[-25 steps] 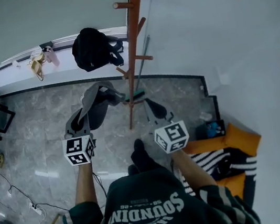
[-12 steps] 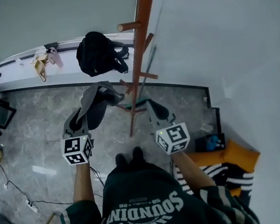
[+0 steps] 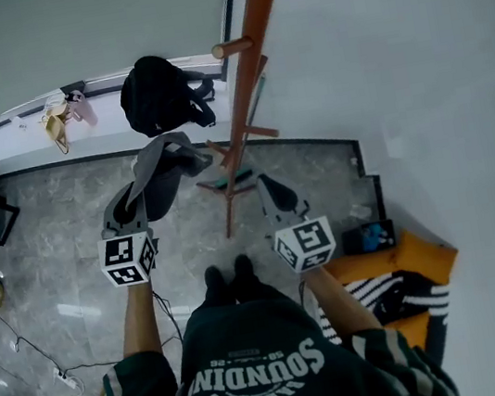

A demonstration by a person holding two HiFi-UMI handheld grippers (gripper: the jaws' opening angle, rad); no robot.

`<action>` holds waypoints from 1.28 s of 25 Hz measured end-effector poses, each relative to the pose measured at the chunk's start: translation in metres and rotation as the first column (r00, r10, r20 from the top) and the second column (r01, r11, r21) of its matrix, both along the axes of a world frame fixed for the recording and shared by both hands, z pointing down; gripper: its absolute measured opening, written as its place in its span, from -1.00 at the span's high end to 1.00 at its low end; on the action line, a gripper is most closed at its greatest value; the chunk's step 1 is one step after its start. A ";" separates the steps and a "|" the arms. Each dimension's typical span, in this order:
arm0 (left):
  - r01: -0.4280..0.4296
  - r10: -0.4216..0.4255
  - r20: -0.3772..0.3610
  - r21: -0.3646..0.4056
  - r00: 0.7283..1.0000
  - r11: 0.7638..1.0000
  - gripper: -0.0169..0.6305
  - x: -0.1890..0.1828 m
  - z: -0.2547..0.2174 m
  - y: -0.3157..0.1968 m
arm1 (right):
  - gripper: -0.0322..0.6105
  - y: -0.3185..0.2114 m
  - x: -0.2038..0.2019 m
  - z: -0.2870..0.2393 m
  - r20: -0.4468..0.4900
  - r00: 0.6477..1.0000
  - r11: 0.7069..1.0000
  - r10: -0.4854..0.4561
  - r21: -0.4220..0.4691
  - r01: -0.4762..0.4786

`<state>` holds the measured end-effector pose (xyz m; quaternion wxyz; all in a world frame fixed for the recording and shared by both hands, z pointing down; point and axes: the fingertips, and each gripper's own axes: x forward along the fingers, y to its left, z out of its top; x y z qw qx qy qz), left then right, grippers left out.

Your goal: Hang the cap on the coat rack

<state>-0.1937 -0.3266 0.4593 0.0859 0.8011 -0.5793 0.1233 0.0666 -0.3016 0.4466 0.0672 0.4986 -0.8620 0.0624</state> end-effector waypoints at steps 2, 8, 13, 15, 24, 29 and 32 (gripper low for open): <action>-0.013 0.013 0.002 0.004 1.000 1.000 0.91 -0.006 0.000 -0.005 | 0.90 0.001 -0.003 0.002 -0.005 1.000 1.000 0.020 -0.012 -0.020; -0.042 0.042 0.010 -0.004 0.999 0.999 0.91 -0.022 0.012 -0.016 | 0.90 0.002 -0.013 0.009 -0.019 0.999 0.998 0.051 -0.035 -0.052; -0.048 0.048 0.013 -0.016 0.999 0.999 0.91 -0.032 0.029 -0.025 | 0.90 0.003 -0.028 0.017 -0.028 0.998 0.998 0.048 -0.041 -0.049; -0.046 0.046 0.018 -0.022 0.999 0.999 0.91 -0.036 0.036 -0.034 | 0.90 0.003 -0.030 0.022 -0.023 0.997 0.995 0.070 -0.063 -0.071; -0.037 0.038 0.017 -0.038 0.999 0.999 0.91 -0.031 0.061 -0.082 | 0.90 0.016 -0.022 0.044 -0.055 0.993 0.988 0.103 -0.110 -0.108; -0.047 0.047 0.028 -0.016 0.999 0.999 0.91 -0.023 0.063 -0.105 | 0.90 0.025 -0.013 0.053 -0.062 0.989 0.980 0.136 -0.136 -0.144; -0.057 0.057 0.028 -0.011 0.998 0.998 0.91 -0.013 0.065 -0.117 | 0.90 0.026 -0.007 0.058 -0.074 0.986 0.976 0.149 -0.151 -0.159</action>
